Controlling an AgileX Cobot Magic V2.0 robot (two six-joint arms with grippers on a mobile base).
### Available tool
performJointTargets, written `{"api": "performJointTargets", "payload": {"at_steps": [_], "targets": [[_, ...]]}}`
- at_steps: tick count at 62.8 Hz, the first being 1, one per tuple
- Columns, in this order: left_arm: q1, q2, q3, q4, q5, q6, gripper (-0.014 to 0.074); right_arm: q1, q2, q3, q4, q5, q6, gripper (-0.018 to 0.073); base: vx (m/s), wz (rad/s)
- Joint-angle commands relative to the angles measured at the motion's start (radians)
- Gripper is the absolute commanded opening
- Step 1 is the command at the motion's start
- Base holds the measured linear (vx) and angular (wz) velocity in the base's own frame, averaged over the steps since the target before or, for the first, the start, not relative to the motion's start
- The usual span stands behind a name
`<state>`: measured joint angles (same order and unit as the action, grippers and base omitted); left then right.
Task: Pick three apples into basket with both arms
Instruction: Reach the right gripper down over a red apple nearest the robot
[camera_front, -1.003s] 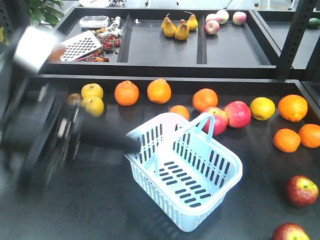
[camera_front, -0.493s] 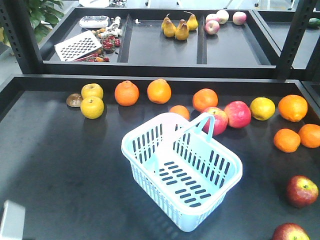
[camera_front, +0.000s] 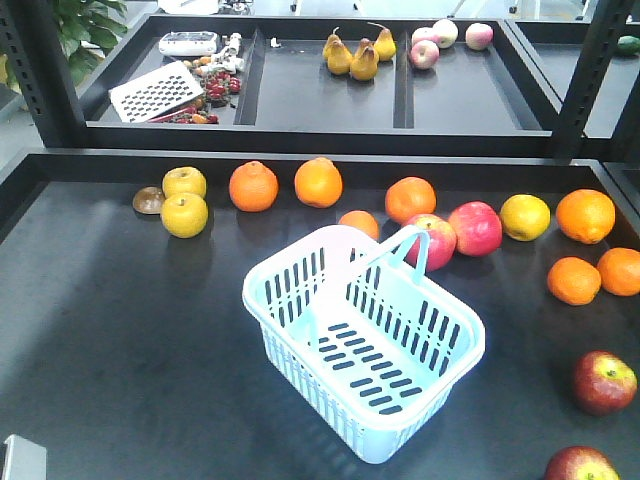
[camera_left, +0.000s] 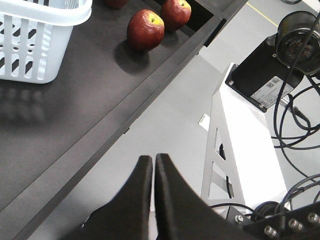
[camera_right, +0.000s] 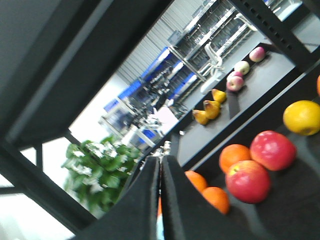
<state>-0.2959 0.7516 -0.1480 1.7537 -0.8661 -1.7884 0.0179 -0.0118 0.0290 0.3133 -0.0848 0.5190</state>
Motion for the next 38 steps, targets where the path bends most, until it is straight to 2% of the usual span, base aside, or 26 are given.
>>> {"api": "performJointTargets", "payload": {"at_steps": [1, 5, 9, 17, 28, 34, 38], "targets": [[0.000, -0.004, -0.022, -0.023, -0.010, 0.002, -0.0008, -0.007, -0.013, 0.011, 0.071, -0.105, 0.007, -0.0008, 0.00, 0.00], [0.000, -0.004, -0.022, -0.023, -0.010, 0.002, -0.0008, -0.007, -0.013, 0.003, 0.075, -0.107, -0.004, -0.0007, 0.00, 0.00], [0.000, -0.004, -0.022, -0.023, -0.010, 0.004, -0.0008, -0.007, -0.013, -0.037, 0.054, -0.035, -0.025, -0.0004, 0.00, 0.00], [0.000, -0.004, -0.022, -0.023, -0.010, 0.004, -0.0008, -0.007, 0.039, -0.206, -0.044, 0.214, -0.157, -0.0004, 0.00, 0.00], [0.000, -0.004, -0.022, -0.023, -0.010, 0.004, -0.0008, -0.007, 0.273, -0.492, -0.257, 0.649, -0.277, 0.0001, 0.00, 0.00], [0.000, -0.004, -0.022, -0.023, -0.010, 0.004, -0.0008, -0.007, 0.425, -0.601, -0.320, 0.803, -0.330, 0.0032, 0.00, 0.00], [0.000, -0.004, -0.022, -0.023, -0.010, 0.004, -0.0008, -0.007, 0.531, -0.649, -0.319, 0.877, -0.396, 0.0090, 0.00, 0.00]]}}
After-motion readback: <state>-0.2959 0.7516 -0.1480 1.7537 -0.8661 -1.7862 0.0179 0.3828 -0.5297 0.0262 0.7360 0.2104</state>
